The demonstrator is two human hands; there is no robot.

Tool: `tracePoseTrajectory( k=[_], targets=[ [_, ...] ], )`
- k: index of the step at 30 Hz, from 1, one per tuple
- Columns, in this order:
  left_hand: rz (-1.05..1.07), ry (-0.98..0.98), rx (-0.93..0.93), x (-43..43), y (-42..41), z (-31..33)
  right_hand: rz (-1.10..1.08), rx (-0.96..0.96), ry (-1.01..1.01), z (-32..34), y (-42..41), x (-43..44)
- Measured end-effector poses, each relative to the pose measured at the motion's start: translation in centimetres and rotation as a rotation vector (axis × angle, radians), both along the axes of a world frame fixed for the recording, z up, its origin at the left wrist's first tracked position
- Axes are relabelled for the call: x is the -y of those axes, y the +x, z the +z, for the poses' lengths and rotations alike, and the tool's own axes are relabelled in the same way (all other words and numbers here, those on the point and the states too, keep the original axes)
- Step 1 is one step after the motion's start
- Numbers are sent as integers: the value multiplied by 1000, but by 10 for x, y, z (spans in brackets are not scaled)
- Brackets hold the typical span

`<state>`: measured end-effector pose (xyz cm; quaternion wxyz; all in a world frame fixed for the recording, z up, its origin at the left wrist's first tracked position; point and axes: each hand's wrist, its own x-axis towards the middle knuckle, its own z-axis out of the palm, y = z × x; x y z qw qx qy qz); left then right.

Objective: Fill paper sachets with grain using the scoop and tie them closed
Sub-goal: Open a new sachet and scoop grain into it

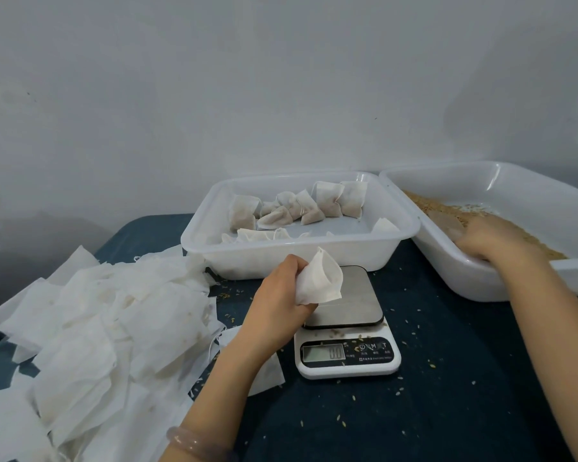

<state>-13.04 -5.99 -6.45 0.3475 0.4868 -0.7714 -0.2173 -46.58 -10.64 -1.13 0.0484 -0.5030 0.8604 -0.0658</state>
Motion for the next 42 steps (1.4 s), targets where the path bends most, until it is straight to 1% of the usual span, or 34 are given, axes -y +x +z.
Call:
tracePoseTrajectory(
  k=[6, 8, 10, 11, 14, 17, 19, 20, 22, 23, 25, 27, 29, 30, 33, 38, 42],
  targets=[
    [-7, 17, -20, 1, 0, -2, -26, 76, -112, 2, 2, -6],
    [-7, 23, -25, 1, 0, -2, -47, 54, -115, 3, 4, -7],
    [-5, 27, -31, 0, 1, -2, -81, -15, -80, 3, 5, -10],
    [-2, 28, -34, 0, 1, -1, -70, -55, -69, 4, 6, -11],
    [2, 37, -45, 0, 2, -1, 56, -102, -46, 4, 7, -10],
    [-6, 30, -47, 0, 1, -1, 127, -67, -52, 5, 4, -9],
    [-10, 30, -49, 0, 0, -1, 99, 68, -73, 6, 3, -8],
    [-11, 33, -50, 0, 0, -1, 63, 200, -110, 6, 3, -7],
    [-11, 39, -46, -1, -1, -1, -37, 547, -191, 8, 3, -7],
    [-12, 39, -46, -1, -1, -1, -79, 690, -226, 10, 4, -8],
    [-9, 39, -55, -1, 0, -1, -127, 854, -321, 11, 5, -9],
    [-3, 38, -53, -1, 0, -1, -155, 1004, -472, 11, 3, -10],
    [-4, 45, -52, -1, -1, -1, -162, 1211, -625, 11, 1, -9],
    [-6, 52, -58, -1, -1, -1, -158, 1283, -677, 10, -1, -8],
    [-8, 56, -56, -2, -1, -1, -159, 1334, -743, 8, -5, -7],
    [0, 57, -63, -2, -1, 0, -332, 1431, -947, 12, -12, -8],
    [-5, 56, -59, -1, 0, -1, -393, 1473, -1093, 12, -13, -9]
  ],
)
